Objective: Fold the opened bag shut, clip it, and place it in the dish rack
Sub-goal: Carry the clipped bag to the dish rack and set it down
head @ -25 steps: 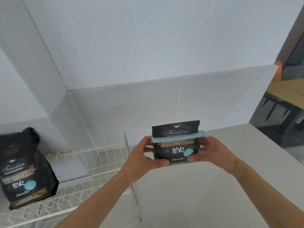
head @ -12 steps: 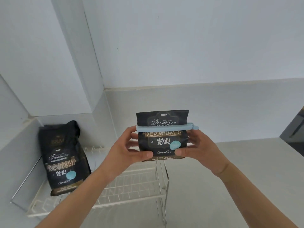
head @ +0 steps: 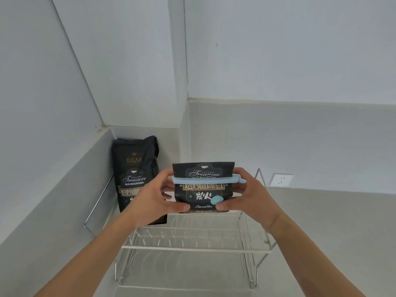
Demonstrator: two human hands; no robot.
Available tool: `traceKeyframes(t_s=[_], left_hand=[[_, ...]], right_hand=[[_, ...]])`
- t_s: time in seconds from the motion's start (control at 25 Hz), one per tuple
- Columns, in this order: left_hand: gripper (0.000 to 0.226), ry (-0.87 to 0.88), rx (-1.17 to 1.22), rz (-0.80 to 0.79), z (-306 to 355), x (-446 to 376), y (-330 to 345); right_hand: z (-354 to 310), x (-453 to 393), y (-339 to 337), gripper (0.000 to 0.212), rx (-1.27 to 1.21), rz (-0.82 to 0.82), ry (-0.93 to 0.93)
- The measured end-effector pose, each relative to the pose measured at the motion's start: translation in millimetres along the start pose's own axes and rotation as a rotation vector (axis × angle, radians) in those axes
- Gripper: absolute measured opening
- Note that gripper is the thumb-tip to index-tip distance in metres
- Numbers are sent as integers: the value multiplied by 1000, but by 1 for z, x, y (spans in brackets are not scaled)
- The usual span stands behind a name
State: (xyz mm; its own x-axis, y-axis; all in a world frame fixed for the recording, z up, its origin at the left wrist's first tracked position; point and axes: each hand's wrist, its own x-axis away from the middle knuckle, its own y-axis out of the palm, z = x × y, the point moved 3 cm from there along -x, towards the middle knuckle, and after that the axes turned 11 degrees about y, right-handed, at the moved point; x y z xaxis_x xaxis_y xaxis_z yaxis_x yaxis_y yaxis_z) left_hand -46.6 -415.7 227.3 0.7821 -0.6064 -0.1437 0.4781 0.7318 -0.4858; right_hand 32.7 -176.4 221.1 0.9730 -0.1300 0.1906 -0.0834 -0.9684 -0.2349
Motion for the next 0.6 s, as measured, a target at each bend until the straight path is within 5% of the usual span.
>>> traceKeyframes(t_s=[0.24, 0.6], left_hand=[[69, -124, -123, -93, -39, 11, 16], [65, -231, -211, -211, -42, 10, 16]], right_hand=[[37, -11, 17, 66, 194, -21, 181], [49, -13, 24, 59, 317, -20, 202]])
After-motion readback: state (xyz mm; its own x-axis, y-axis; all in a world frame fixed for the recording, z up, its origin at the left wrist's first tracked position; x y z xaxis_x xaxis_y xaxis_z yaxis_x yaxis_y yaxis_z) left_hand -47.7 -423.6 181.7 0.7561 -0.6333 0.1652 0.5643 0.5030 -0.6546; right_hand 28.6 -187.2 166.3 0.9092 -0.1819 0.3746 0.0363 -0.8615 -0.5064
